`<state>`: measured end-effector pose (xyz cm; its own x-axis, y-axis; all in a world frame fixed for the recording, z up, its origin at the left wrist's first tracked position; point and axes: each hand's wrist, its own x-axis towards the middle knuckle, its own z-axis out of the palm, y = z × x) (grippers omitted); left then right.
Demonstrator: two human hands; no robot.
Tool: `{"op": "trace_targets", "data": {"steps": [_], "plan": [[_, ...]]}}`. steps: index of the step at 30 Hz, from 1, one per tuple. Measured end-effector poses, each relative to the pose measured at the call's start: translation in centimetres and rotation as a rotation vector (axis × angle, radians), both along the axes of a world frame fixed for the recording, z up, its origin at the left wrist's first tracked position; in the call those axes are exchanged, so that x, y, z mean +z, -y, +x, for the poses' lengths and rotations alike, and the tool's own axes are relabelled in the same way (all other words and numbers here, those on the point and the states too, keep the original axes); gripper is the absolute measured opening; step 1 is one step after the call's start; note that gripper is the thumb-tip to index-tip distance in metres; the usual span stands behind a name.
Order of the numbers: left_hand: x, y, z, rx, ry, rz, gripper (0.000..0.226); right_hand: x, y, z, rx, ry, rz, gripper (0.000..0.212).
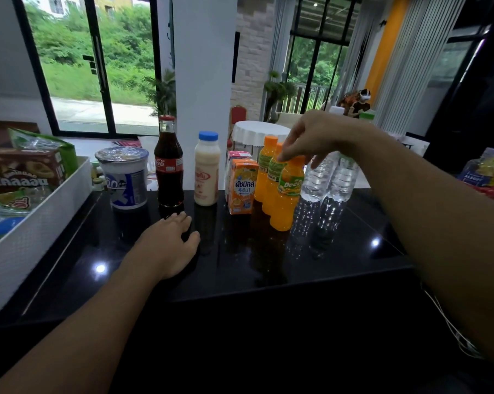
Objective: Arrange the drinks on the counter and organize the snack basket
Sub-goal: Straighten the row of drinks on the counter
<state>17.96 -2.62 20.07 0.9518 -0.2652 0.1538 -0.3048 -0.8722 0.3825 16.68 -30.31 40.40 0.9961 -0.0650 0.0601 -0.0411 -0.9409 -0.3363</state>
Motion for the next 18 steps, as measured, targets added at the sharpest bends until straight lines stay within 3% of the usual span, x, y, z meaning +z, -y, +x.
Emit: {"op": "trace_targets", "data": {"steps": [2, 5, 8, 14, 18], "plan": [[0.0, 0.0, 0.0, 0.001, -0.001, 0.006, 0.06, -0.5, 0.3, -0.7, 0.048, -0.021, -0.019, 0.031], [0.0, 0.0, 0.0, 0.008, -0.01, 0.012, 0.059, -1.6, 0.5, -0.9, 0.033, 0.11, -0.14, 0.028], [0.1, 0.0, 0.0, 0.011, -0.009, 0.015, 0.059, -2.3, 0.8, -0.6, 0.0, 0.157, -0.225, 0.038], [0.1, 0.0, -0.1, 0.005, -0.011, 0.019, 0.06, -2.0, 1.6, -0.9, 0.032, 0.138, -0.077, 0.057], [0.0, 0.0, 0.0, 0.003, -0.01, 0.012, 0.06, -2.3, 1.8, -0.8, 0.023, 0.174, -0.101, 0.043]]}}
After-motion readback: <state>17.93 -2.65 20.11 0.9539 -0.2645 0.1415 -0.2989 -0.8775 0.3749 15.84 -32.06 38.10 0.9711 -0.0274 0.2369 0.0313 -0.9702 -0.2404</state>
